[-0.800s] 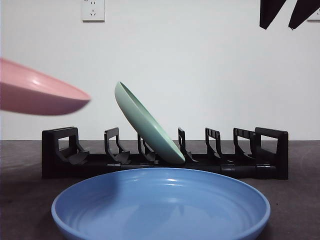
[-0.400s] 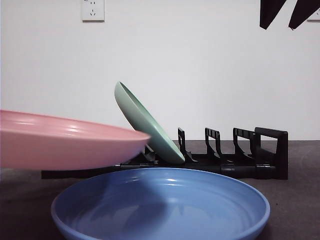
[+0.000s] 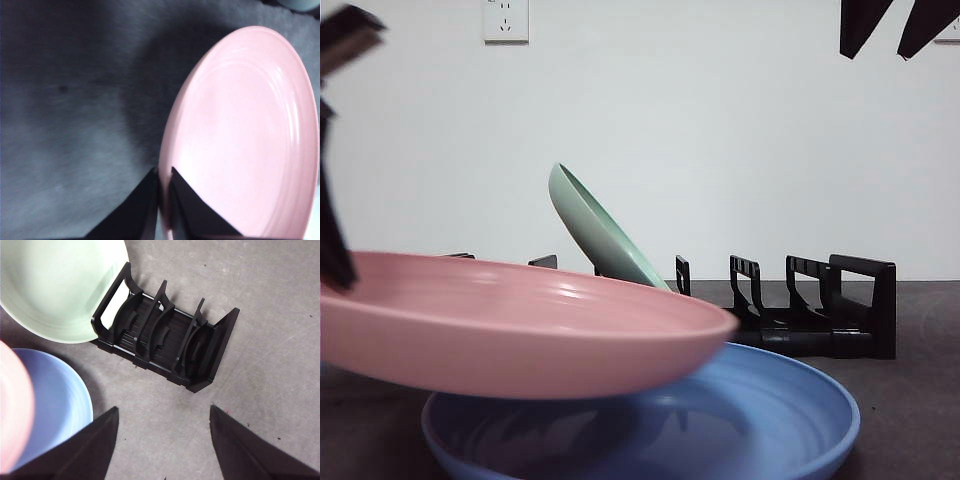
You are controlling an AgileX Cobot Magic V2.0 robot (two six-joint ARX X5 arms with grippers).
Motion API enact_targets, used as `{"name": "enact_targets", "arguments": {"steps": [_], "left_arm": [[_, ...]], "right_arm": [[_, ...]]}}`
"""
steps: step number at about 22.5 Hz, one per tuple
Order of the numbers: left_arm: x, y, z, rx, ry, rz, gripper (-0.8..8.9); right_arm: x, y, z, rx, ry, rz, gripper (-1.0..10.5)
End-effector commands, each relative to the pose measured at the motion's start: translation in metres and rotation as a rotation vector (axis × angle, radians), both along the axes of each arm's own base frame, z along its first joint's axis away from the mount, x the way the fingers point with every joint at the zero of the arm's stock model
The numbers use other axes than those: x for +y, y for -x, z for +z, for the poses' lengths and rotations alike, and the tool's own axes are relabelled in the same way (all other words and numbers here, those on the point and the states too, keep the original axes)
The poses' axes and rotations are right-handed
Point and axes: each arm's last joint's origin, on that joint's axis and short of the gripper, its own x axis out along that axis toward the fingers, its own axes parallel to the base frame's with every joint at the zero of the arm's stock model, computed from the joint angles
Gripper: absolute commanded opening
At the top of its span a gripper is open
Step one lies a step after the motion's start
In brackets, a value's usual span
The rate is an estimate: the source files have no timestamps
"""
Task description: Place the plate
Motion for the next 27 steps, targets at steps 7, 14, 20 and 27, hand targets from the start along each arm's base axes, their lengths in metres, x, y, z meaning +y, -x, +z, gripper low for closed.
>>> {"name": "enact_targets", "arguments": {"steps": [7, 14, 20, 27], "left_arm": [[-0.03, -0.02, -0.021, 0.029, 0.006, -0.035, 0.16], [-0.051, -0.027, -0.038, 0.036, 0.006, -0.086, 0.16], [-0.051, -0.027, -0.038, 0.045, -0.026, -0.084, 2.47], [-0.046, -0.035, 0.0, -0.029, -0.041, -0.127, 3.13]], "right_arm": [[0.002, 0.001, 0.005, -0.008, 0.002, 0.016, 2.9], [0.001, 0.001, 0.004, -0.004, 0.005, 0.016, 2.9], [0.001, 0.001, 0.004, 0.005, 0.014, 0.016, 2.9], [0.001, 0.001, 0.004, 0.006, 0.012, 0.014, 2.9]]}}
